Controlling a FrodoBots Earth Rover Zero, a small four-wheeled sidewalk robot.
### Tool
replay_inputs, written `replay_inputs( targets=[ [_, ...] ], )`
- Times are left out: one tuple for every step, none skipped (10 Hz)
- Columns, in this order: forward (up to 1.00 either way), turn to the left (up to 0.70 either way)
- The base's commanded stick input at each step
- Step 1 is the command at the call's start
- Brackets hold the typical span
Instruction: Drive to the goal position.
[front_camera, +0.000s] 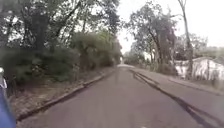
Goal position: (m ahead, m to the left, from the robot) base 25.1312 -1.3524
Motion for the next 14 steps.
replay_inputs(
  targets=[
    [0.70,0.01],
    [0.70,0.01],
    [0.70,0.01],
    [0.70,0.01],
    [0.70,0.01],
    [0.70,0.01],
    [0.70,0.01],
    [0.70,0.01],
    [0.70,0.01],
    [0.70,0.01],
    [0.70,-0.01],
    [0.70,0.00],
    [0.70,0.01],
    [0.70,0.01]
  ],
)
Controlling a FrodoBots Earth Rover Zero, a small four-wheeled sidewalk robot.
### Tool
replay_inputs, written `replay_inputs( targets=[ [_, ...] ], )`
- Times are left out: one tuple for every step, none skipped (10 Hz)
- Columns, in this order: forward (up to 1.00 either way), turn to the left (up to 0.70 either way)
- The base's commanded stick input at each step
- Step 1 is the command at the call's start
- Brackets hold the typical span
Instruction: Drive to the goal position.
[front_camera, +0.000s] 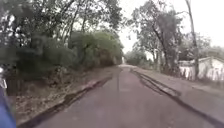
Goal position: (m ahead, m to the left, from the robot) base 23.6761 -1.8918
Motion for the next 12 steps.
replay_inputs(
  targets=[
    [0.70,0.01],
    [0.70,0.01],
    [0.70,0.01],
    [0.70,0.01],
    [0.70,0.01],
    [0.70,-0.01],
    [0.70,-0.10],
    [0.70,-0.16],
    [0.70,-0.22],
    [0.70,-0.22],
    [0.70,-0.12],
    [0.70,-0.01]
  ],
)
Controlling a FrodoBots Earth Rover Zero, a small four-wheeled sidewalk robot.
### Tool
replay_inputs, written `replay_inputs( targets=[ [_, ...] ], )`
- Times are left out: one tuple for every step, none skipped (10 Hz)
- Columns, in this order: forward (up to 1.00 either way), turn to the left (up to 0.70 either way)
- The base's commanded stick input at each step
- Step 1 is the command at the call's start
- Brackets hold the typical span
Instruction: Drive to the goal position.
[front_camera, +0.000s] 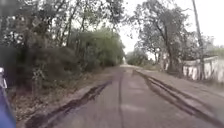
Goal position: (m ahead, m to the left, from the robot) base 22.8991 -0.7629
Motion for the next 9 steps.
replay_inputs(
  targets=[
    [0.70,-0.01],
    [0.70,-0.01],
    [0.70,-0.01],
    [0.70,-0.01],
    [0.70,-0.01],
    [0.70,-0.01],
    [0.70,-0.01],
    [0.70,-0.01],
    [0.70,-0.01]
  ],
)
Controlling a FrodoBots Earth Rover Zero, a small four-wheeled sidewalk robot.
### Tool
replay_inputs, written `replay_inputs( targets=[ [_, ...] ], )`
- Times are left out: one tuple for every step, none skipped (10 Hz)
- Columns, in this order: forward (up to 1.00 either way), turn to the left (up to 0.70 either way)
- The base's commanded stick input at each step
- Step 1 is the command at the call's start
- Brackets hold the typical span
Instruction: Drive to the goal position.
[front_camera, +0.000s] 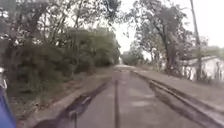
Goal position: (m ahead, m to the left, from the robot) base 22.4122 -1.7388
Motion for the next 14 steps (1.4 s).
replay_inputs(
  targets=[
    [0.70,-0.01],
    [0.70,-0.01],
    [0.70,-0.01],
    [0.70,-0.01],
    [0.70,-0.01],
    [0.70,-0.01],
    [0.70,-0.01],
    [0.70,-0.01],
    [0.70,-0.01],
    [0.70,-0.01],
    [0.70,-0.01],
    [0.70,-0.01],
    [0.70,-0.01],
    [0.70,-0.01]
  ],
)
